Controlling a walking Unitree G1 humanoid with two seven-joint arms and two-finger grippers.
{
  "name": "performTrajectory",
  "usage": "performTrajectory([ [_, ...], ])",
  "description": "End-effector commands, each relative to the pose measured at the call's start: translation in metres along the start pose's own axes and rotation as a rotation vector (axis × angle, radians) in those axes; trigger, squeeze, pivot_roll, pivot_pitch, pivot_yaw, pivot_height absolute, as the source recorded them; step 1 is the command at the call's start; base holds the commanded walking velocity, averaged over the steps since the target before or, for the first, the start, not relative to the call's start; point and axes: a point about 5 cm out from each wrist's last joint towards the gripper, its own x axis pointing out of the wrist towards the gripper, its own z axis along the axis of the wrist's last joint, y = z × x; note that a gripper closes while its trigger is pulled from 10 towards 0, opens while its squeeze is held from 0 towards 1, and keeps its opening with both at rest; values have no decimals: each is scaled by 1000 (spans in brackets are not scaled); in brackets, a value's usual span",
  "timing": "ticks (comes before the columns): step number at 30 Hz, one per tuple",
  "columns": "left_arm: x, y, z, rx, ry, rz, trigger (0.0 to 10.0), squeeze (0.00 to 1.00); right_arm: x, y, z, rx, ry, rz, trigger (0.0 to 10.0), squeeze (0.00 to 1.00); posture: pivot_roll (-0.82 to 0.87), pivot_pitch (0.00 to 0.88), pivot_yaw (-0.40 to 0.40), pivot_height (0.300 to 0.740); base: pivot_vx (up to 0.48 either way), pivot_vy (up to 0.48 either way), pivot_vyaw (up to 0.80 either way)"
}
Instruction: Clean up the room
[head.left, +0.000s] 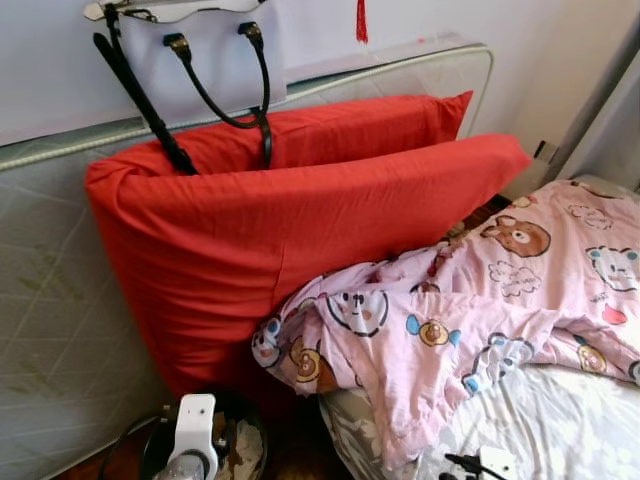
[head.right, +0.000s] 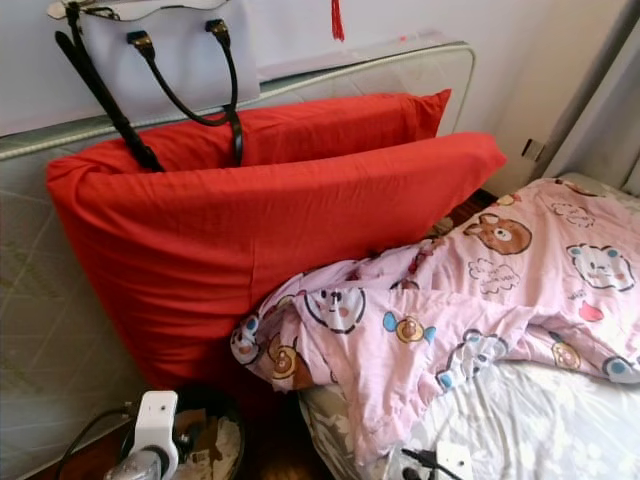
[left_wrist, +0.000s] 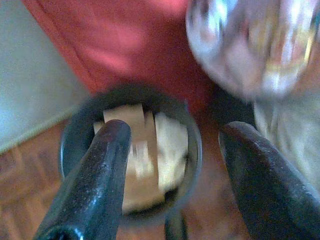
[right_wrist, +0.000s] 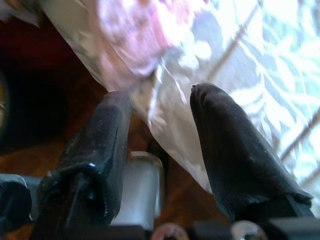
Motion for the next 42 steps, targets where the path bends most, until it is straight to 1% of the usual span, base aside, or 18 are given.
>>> performTrajectory([
  [1,4,-1,20,-7,-91,-6,10000,0,-1,-3,4,22,-47,-5,10000,0,-8,0,-38,740,0,0,0],
  [4,6,-3,35,-6,-162,-15,10000,0,-2,-3,5,33,-78,0,10000,0,-9,0,-37,740,0,0,0],
  [6,7,-7,50,-13,-244,-24,10000,0,-3,-2,7,57,-117,16,10000,0,-12,0,-36,740,0,0,0],
  [8,6,-7,58,-21,-298,-26,10000,0,-3,-2,8,69,-139,25,10000,0,-13,0,-35,740,0,0,0],
  [9,6,-7,58,-21,-298,-26,10000,0,-3,-2,8,69,-139,25,10000,0,-13,0,-35,740,0,0,0],
  [10,4,-7,62,-27,-335,-29,10000,0,0,5,19,63,-190,46,10000,0,-14,0,-37,740,0,0,0],
  [18,4,-7,62,-27,-335,-29,10000,0,0,5,19,63,-190,46,10000,0,-14,0,-37,740,0,0,0],
  [19,-3,-7,61,-32,-382,-32,10000,0,17,48,86,3,-415,110,10000,0,-17,0,-39,740,0,0,0],
  [20,-7,-7,60,-34,-404,-32,10000,0,18,59,102,-9,-477,119,10000,0,-17,0,-39,740,0,0,0],
  [21,-10,-7,58,-36,-416,-32,10000,0,18,62,107,-17,-504,117,10000,0,-18,0,-39,740,0,0,0],
  [25,-12,-6,59,-38,-428,-38,10000,0,17,58,106,-11,-510,108,10000,0,-18,0,-39,740,0,0,0],
  [28,-11,-8,63,-36,-438,-56,10000,0,17,56,107,-5,-509,109,10000,0,-19,0,-44,740,0,0,0],
  [34,-14,-9,71,-38,-471,-56,10000,0,17,52,108,-3,-507,86,10000,0,-16,0,-52,740,0,0,0],
  [37,-18,-9,71,-31,-477,-66,10000,0,18,50,104,-13,-485,63,10000,0,-14,1,-54,740,0,0,0],
  [38,-19,-9,71,-32,-476,-66,10000,0,19,48,100,-17,-451,48,10000,0,-14,7,-54,740,0,0,0],
  [40,-18,-7,71,-32,-474,-66,10000,0,20,47,97,-25,-426,37,10000,0,-15,11,-54,740,0,0,0],
  [42,-18,-7,71,-32,-472,-65,10000,0,20,46,97,-22,-428,38,10000,0,-16,11,-54,730,0,0,0],
])
